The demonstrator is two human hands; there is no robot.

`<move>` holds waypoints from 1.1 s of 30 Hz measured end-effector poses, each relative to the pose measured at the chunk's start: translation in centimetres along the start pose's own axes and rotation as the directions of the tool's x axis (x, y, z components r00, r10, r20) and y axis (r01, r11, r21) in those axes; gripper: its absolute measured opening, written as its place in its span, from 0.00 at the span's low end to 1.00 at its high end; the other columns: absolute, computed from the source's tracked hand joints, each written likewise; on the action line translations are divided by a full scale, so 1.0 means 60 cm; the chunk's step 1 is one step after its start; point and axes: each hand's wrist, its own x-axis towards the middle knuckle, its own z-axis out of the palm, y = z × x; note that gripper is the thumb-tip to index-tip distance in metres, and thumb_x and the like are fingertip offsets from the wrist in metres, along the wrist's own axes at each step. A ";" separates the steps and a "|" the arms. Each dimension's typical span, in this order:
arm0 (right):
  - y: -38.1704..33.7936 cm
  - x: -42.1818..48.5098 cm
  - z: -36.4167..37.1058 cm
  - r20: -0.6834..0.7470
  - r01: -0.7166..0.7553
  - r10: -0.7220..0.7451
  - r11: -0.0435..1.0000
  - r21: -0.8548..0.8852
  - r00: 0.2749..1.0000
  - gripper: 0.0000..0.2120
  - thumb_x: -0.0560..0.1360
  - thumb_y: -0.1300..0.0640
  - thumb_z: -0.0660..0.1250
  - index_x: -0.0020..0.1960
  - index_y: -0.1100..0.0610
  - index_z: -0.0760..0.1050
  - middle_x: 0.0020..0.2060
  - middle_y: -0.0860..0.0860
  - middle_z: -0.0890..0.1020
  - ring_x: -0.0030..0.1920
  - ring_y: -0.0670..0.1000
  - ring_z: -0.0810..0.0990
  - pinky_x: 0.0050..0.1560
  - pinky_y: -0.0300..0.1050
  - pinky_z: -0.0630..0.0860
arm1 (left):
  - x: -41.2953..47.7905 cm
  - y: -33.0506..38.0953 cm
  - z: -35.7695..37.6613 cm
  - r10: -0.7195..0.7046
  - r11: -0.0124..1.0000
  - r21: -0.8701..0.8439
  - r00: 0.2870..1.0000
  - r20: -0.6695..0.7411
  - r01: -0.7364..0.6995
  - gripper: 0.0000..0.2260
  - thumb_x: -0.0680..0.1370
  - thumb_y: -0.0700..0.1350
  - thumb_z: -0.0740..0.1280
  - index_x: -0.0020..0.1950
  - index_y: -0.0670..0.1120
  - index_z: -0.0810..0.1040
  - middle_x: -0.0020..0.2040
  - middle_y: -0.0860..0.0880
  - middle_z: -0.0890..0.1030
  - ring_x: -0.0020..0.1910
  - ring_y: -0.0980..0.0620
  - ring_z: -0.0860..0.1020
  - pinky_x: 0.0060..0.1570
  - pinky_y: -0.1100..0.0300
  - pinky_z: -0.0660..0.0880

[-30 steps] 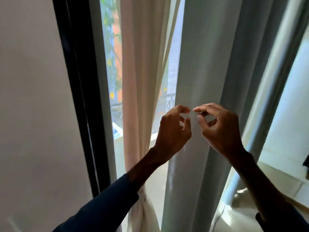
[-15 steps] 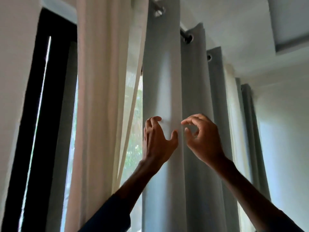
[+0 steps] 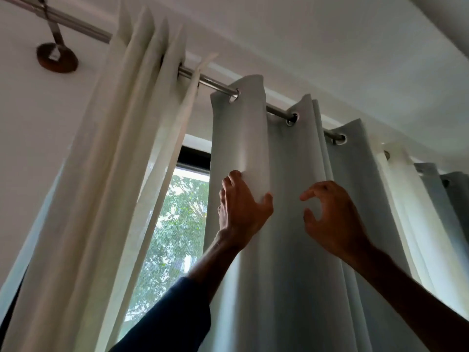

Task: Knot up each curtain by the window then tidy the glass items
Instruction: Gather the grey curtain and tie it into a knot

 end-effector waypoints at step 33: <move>0.296 0.176 0.105 -0.249 -0.169 0.189 0.981 0.098 0.950 0.12 0.64 0.47 0.58 0.31 0.54 0.71 0.30 0.67 0.79 0.33 0.68 0.80 0.34 0.49 0.64 | 0.158 0.114 0.350 0.429 0.799 0.149 0.726 0.538 -0.582 0.28 0.68 0.46 0.49 0.55 0.28 0.73 0.57 0.29 0.75 0.55 0.30 0.73 0.54 0.44 0.64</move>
